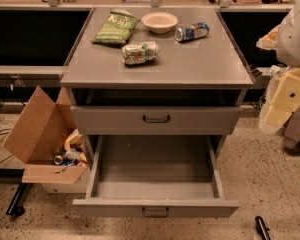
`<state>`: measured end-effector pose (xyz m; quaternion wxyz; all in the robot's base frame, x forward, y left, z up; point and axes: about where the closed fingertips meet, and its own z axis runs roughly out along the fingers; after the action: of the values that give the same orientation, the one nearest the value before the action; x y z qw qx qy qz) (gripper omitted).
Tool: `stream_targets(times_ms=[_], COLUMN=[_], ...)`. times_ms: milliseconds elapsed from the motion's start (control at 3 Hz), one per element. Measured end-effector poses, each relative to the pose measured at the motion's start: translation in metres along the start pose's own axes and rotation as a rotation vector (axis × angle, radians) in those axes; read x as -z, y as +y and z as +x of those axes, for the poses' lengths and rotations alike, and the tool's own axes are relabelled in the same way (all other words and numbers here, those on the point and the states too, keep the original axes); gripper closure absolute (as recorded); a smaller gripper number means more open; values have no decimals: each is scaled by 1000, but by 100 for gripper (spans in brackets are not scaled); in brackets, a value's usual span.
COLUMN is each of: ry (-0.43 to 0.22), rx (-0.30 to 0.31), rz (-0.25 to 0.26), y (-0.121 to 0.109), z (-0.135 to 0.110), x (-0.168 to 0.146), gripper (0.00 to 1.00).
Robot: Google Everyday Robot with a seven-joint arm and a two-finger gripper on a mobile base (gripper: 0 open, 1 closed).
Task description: Place 7up can into middle drawer
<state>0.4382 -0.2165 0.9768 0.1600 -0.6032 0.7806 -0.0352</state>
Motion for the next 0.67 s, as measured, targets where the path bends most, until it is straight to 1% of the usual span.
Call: stream_targets(times_ms=[333, 667], ry=[0, -25], rx=[0, 6], rz=[0, 7], y=[0, -23], z=[0, -5], x=[0, -12], gripper=[0, 0])
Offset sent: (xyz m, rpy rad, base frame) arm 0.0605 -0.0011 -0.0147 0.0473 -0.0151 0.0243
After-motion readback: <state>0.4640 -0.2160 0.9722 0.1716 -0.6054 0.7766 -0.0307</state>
